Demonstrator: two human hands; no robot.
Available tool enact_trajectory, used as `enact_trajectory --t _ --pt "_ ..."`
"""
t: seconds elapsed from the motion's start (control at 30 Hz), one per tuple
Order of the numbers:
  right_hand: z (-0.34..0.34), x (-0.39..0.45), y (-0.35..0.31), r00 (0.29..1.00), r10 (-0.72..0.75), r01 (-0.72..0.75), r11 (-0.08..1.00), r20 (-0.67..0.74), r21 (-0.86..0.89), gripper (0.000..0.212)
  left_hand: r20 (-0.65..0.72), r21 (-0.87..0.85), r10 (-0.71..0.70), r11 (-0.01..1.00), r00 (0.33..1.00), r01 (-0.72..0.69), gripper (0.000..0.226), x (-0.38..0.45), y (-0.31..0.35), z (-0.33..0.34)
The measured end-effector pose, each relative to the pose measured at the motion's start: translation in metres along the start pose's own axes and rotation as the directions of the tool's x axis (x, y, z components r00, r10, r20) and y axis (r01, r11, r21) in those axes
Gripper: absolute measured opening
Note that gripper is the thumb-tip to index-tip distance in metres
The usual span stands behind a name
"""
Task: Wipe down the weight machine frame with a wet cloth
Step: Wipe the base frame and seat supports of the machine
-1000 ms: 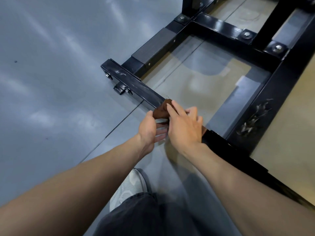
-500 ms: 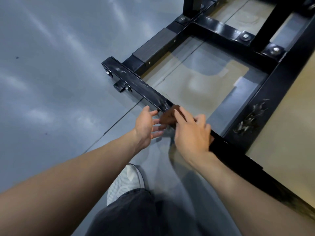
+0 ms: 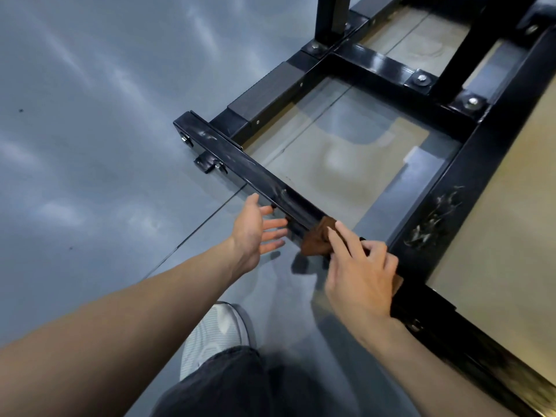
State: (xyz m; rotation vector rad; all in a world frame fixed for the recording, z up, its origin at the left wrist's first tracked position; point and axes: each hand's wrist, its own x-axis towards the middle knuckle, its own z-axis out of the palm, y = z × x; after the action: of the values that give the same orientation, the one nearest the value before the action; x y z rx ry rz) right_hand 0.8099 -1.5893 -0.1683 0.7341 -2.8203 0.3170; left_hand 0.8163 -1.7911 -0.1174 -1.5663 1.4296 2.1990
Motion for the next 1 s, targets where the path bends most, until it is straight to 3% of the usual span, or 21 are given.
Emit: enact_trajectory --t 0.1,0.27,0.4,0.53,0.63,0.87,1.0 --pt "0.017 0.038 -0.028 0.998 -0.07 0.07 0.997 0.007 -0.031 0.053 -0.008 -0.001 0.003 1.0 1.0 -0.003 0.062 0.002 0.002 -0.003" --pt "0.034 0.088 -0.069 0.989 -0.086 0.072 0.991 0.123 0.112 0.045 -0.001 -0.067 0.01 0.998 1.0 -0.01 0.068 0.0 -0.003 0.0" --pt "0.021 0.047 -0.027 0.995 -0.086 0.081 0.992 0.045 0.099 0.048 -0.008 -0.105 -0.002 0.994 1.0 0.001 0.062 -0.003 -0.007 0.006" --pt "0.0 -0.005 0.014 1.0 0.027 -0.027 0.996 -0.003 0.084 0.046 -0.01 -0.056 -0.012 0.998 1.0 0.011 0.066 0.002 -0.005 0.007" --pt "0.003 0.002 0.005 0.998 0.068 -0.068 0.995 0.004 0.068 0.044 -0.018 -0.045 -0.003 0.999 1.0 0.002 0.065 0.005 -0.004 0.006" --pt "0.034 0.087 -0.061 0.984 -0.057 0.029 0.987 0.17 0.16 0.046 -0.035 -0.069 0.031 0.997 0.999 -0.034 0.056 -0.003 -0.008 0.008" --pt "0.026 0.061 -0.036 0.989 -0.061 0.036 0.984 0.136 0.176 0.048 -0.055 -0.076 0.039 0.996 0.998 -0.043 0.057 -0.006 -0.012 0.014"
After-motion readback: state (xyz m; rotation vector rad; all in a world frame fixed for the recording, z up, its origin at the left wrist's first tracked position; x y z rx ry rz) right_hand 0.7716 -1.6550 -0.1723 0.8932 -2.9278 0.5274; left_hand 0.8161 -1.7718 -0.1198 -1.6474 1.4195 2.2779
